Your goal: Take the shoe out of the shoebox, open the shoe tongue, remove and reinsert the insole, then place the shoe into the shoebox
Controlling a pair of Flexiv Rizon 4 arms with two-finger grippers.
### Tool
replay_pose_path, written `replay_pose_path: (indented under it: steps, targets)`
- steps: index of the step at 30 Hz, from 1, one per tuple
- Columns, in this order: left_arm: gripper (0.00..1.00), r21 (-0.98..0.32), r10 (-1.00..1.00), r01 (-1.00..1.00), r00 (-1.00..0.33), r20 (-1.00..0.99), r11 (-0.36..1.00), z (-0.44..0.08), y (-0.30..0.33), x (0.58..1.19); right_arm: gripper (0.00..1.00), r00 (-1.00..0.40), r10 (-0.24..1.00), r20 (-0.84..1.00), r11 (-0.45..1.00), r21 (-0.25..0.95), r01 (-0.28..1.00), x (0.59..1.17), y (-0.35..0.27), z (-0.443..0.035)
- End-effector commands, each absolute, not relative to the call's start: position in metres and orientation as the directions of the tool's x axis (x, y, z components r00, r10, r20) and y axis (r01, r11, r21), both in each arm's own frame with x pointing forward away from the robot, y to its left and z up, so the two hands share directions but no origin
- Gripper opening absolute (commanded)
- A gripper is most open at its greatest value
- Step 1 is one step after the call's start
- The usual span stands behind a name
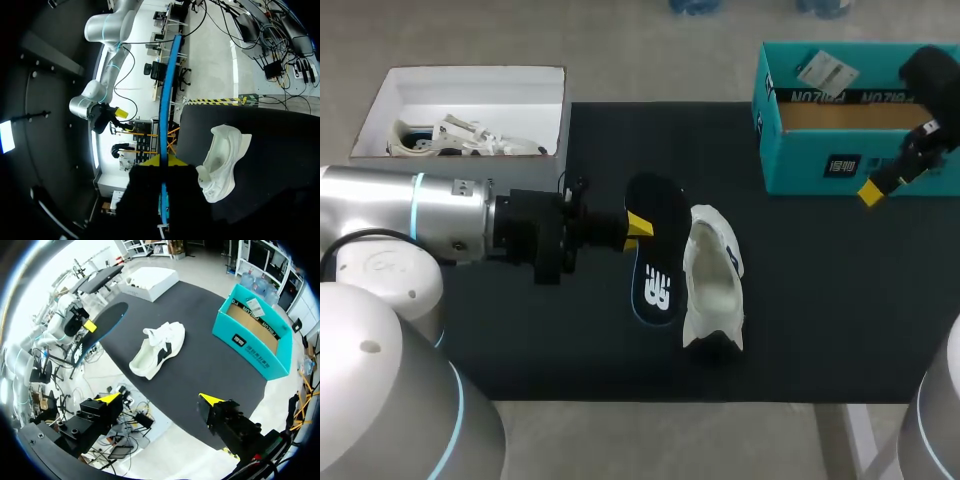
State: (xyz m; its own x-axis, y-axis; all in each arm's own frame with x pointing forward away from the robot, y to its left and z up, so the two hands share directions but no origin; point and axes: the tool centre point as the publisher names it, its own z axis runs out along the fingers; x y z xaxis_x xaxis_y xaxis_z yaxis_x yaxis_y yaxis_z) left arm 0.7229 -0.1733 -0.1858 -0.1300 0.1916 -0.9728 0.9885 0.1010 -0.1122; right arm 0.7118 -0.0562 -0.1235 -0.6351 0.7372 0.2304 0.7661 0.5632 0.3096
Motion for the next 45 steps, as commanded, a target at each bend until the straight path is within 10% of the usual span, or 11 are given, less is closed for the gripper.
replay_pose_path:
  steps: [1,45]
  targets:
    - [0.00,-0.111,0.193,0.989,-0.130,-0.973,0.102,-0.186,-0.174,0.722,1.00,-0.636,0.742,0.212,0.564,0.317,0.763,0.702,-0.053,-0.120]
    - [0.00,-0.249,0.252,0.968,-0.251,-0.935,0.041,-0.202,-0.167,0.686,1.00,-0.636,0.742,0.212,0.564,0.317,0.763,0.702,-0.053,-0.120]
